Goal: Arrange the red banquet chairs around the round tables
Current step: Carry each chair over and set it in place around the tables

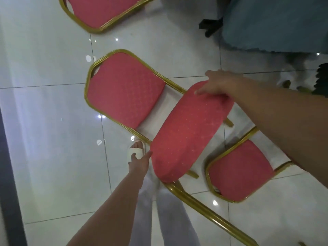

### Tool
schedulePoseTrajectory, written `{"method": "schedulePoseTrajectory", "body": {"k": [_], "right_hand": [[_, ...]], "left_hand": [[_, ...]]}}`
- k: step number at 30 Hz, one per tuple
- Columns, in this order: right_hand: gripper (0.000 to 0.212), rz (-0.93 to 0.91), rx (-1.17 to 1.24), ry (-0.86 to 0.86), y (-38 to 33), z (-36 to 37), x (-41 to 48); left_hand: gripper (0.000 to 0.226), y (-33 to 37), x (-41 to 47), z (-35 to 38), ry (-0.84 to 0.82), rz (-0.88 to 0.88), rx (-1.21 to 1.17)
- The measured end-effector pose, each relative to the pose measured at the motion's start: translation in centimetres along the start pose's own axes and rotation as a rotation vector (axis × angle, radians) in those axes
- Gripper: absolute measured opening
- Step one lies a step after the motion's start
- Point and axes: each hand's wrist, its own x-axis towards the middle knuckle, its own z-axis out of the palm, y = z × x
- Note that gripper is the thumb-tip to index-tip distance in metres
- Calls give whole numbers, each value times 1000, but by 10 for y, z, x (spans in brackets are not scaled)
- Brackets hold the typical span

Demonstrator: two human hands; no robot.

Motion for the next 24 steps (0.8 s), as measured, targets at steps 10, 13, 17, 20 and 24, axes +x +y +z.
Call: {"method": "schedulePoseTrajectory", "body": {"k": [10,13,17,20,24], "right_hand": [[61,240,219,-574,6,-5,74],[70,245,197,-576,8,-1,82],[83,212,221,-450,15,-4,76],[89,116,159,-299,12,-19,63],[87,13,169,-171,3,-60,40]], "left_hand": [[76,3,34,40,-594,-382,-523],[71,3,36,46,-590,-351,-510],[70,-5,23,44,-528,-331,-561],[72,-3,11,33,-488,-298,-592],[71,13,-11,13,-338,-203,-596]]}}
